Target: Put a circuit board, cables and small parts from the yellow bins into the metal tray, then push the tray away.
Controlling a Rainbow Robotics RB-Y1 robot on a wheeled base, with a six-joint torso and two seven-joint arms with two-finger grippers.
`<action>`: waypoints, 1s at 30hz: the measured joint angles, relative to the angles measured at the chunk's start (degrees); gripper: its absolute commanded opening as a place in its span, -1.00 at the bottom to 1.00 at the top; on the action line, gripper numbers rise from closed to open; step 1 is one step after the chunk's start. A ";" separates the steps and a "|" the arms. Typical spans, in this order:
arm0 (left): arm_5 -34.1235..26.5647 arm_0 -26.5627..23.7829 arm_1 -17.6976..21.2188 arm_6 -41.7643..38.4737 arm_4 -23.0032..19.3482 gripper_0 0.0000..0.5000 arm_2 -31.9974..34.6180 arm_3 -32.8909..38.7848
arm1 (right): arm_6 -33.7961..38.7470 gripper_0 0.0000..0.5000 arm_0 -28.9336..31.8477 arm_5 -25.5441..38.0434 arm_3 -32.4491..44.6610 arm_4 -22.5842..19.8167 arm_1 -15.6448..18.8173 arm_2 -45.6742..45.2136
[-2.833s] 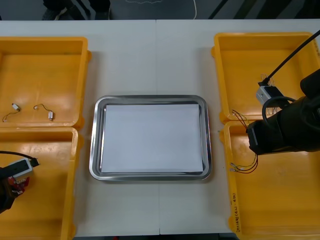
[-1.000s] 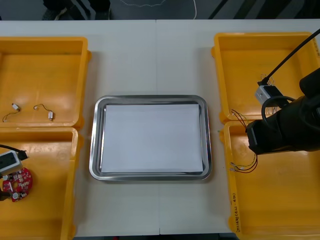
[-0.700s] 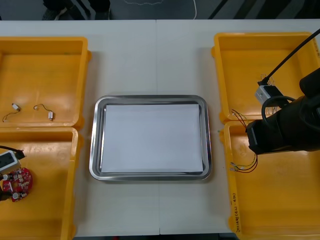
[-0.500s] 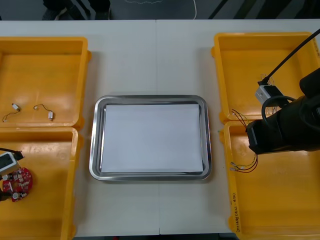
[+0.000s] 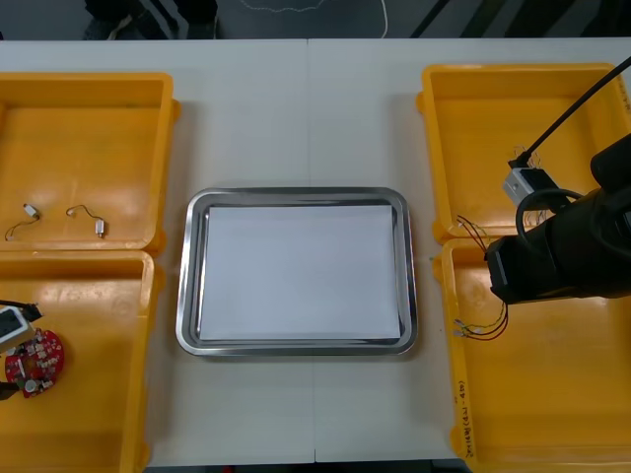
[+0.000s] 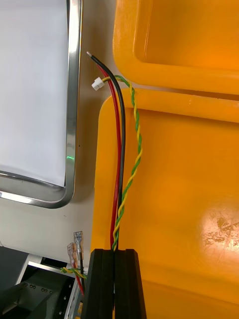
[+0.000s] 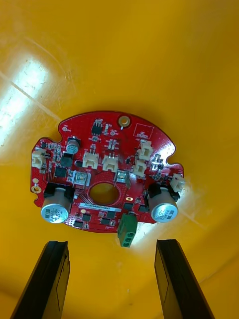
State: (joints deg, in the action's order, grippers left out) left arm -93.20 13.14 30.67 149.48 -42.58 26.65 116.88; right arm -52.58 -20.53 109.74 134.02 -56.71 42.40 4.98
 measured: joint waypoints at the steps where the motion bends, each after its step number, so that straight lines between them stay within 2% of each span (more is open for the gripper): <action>1: 0.46 0.00 0.01 0.00 0.00 1.00 -0.08 -0.54 | 0.00 -1.00 0.00 0.00 0.00 0.00 0.00 0.00; 7: 1.45 0.06 0.19 0.00 -0.01 1.00 -0.28 -2.53 | 0.00 -1.00 0.00 0.00 0.00 0.00 0.00 0.00; 30: 4.01 1.52 0.58 0.00 0.47 1.00 -3.53 -2.76 | 0.00 -1.00 0.00 0.00 0.00 0.01 0.00 0.00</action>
State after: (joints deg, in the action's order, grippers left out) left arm -89.20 14.66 31.24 149.48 -42.11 23.12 114.12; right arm -52.58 -20.53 109.74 134.02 -56.70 42.40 4.98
